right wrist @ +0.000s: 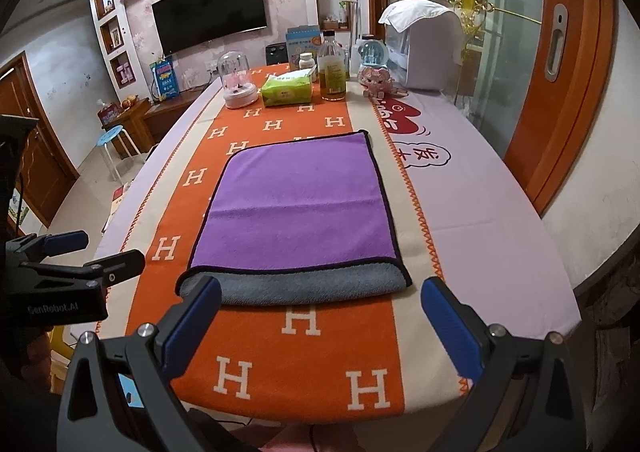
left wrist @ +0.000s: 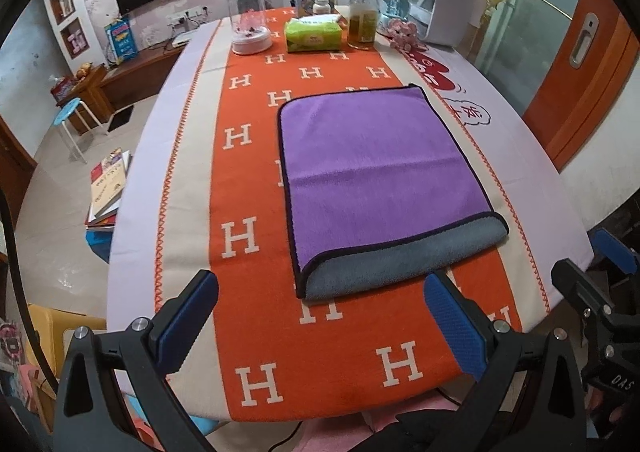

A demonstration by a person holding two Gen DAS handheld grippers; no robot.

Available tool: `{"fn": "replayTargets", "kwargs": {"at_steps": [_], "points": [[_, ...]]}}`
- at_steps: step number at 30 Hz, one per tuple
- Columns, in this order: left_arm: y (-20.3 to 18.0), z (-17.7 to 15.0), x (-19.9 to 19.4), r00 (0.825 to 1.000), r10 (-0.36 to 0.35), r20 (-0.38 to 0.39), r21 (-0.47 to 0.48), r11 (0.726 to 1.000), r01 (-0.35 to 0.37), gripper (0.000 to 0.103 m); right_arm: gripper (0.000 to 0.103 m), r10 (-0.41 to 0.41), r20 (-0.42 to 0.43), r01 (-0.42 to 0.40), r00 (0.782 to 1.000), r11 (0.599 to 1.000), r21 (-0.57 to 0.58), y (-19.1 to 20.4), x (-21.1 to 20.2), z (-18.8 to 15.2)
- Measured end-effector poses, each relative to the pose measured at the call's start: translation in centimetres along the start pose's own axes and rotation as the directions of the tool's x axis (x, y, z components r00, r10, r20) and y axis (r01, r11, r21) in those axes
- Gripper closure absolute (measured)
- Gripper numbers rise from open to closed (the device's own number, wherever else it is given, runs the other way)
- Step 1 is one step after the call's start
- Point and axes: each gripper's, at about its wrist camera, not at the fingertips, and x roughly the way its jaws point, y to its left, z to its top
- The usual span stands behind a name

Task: Fold towel

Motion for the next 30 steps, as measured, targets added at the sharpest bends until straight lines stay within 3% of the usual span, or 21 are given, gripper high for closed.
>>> {"fn": "replayTargets", "kwargs": {"at_steps": [9, 16, 23, 30], "points": [[0.2, 0.9, 2.9, 1.000, 0.011, -0.024, 0.023, 1.000, -0.010, 0.001, 0.003, 0.009, 0.030, -0.007, 0.999, 0.999, -0.053, -2.0, 1.8, 0.1], [0.6, 1.5, 5.6, 0.998, -0.030, -0.061, -0.005, 1.000, 0.029, 0.001, 0.003, 0.045, 0.024, -0.042, 0.999, 0.993, -0.111, -3.9, 4.4, 0.5], [0.8, 2.2, 8.2, 0.994, -0.039, -0.103, -0.046, 0.998, 0.034, 0.001, 0.007, 0.096, -0.031, -0.099, 0.995, 0.984, -0.147, -5.4, 7.7, 0.4], [1.2, 2.3, 11.5, 0.984, -0.006, -0.178, -0.070, 0.998, -0.007, 0.001, 0.013, 0.125, -0.101, -0.140, 0.987, 0.978, -0.157, -6.5, 10.8, 0.5]]}}
